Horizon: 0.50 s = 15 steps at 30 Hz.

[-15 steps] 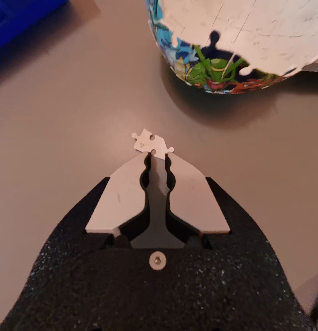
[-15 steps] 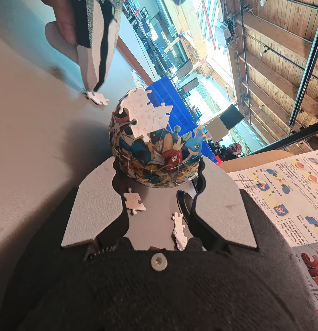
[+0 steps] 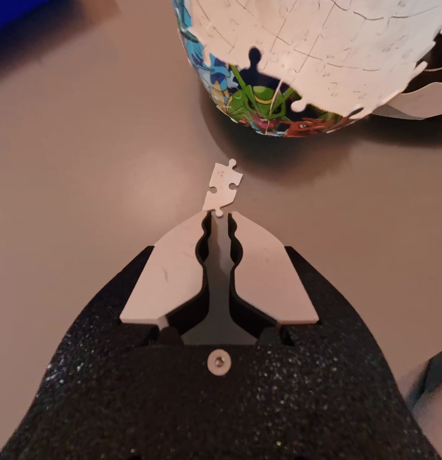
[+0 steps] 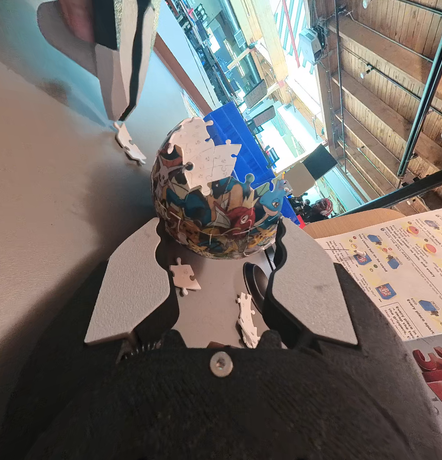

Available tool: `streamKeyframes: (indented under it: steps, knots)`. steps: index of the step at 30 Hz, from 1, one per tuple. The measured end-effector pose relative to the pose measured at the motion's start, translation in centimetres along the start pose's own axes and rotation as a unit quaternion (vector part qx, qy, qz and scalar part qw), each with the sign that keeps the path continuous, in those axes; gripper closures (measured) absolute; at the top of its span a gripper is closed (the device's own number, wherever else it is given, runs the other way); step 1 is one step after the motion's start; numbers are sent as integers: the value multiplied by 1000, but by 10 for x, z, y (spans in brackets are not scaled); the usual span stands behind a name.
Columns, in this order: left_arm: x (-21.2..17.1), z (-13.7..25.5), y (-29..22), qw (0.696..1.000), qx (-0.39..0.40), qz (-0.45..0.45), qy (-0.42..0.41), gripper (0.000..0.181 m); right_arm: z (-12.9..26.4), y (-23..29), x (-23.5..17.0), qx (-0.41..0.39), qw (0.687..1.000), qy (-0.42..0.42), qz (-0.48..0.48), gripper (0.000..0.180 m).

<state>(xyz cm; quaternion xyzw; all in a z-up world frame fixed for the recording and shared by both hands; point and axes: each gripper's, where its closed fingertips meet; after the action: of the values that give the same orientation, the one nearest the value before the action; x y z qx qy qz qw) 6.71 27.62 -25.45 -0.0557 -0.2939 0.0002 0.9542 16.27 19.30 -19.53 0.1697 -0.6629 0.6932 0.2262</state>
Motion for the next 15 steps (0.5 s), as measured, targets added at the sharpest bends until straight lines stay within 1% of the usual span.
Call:
streamKeyframes:
  steps: [7,8,10,11,13,15]
  knots:
    - [2,-9,-12,1000,2,-3,-8,168,0,1,-1,0,1000,2,7,95]
    - [3,-8,-19,1000,-16,-3,-8,169,0,1,-1,0,1000,3,8,94]
    - [5,-5,-50,995,-96,-14,-18,169,0,1,-1,0,1000,4,9,94]
    - [6,-3,-60,993,-112,-24,-21,168,0,1,-1,1,1000,4,9,94]
    - [12,1,-51,996,-64,-41,-40,165,-1,1,-2,0,1000,4,10,94]
    - [21,6,-37,996,-25,-44,-68,166,-1,1,-2,0,1000,5,10,94]
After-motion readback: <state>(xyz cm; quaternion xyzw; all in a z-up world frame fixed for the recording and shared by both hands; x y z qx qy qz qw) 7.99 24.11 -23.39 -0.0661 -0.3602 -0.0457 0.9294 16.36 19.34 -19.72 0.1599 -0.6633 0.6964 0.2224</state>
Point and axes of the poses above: each gripper's, where its closed fingertips meet, z back along the fingers, x out of its top, y = z × x across the jaws, and after that the axes turned 3 degrees about z, right-handed
